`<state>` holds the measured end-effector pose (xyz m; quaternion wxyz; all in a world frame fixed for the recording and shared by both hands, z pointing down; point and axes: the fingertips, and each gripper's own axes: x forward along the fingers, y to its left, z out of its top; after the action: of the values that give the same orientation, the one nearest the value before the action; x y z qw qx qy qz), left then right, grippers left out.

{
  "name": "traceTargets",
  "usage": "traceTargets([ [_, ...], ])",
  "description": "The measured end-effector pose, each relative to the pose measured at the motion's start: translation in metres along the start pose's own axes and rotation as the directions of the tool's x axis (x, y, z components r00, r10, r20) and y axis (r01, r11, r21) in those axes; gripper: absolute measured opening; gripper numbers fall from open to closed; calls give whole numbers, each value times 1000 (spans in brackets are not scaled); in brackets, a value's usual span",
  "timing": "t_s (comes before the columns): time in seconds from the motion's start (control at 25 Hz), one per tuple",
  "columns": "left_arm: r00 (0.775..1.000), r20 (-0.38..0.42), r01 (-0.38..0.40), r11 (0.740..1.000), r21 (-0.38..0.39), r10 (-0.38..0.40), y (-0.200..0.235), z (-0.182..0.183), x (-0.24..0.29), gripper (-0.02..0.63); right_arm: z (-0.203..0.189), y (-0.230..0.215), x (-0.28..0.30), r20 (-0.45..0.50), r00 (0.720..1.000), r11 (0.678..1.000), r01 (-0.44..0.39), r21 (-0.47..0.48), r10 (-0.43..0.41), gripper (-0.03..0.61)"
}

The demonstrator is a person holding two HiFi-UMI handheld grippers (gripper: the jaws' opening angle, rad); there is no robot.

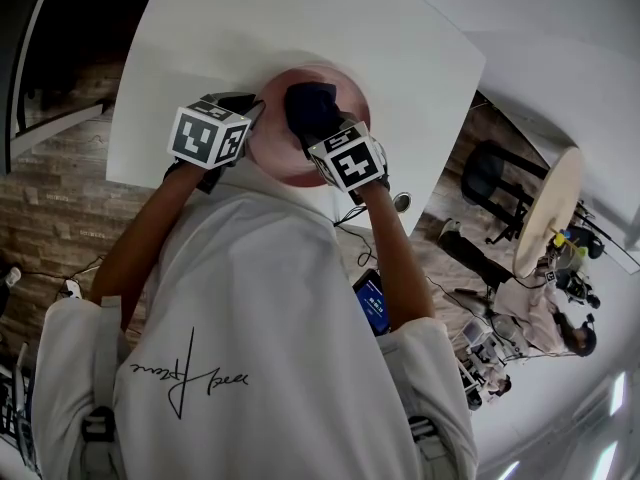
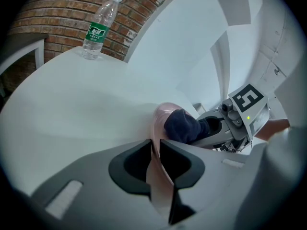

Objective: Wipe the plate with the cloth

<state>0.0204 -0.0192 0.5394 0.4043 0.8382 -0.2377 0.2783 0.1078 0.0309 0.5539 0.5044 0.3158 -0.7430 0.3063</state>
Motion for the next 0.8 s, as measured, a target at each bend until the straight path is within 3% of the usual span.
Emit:
traceTargets([
  [0.36,999,46,-18,1000,13,17,-1,10,-12,58,-7,3,-8,46,998,997,-35,64,32,110],
  [0.8,994,104,18,998,58,-24,-23,32,-21,52,-6,0,-30,131,991,991,-40,125,24,107],
])
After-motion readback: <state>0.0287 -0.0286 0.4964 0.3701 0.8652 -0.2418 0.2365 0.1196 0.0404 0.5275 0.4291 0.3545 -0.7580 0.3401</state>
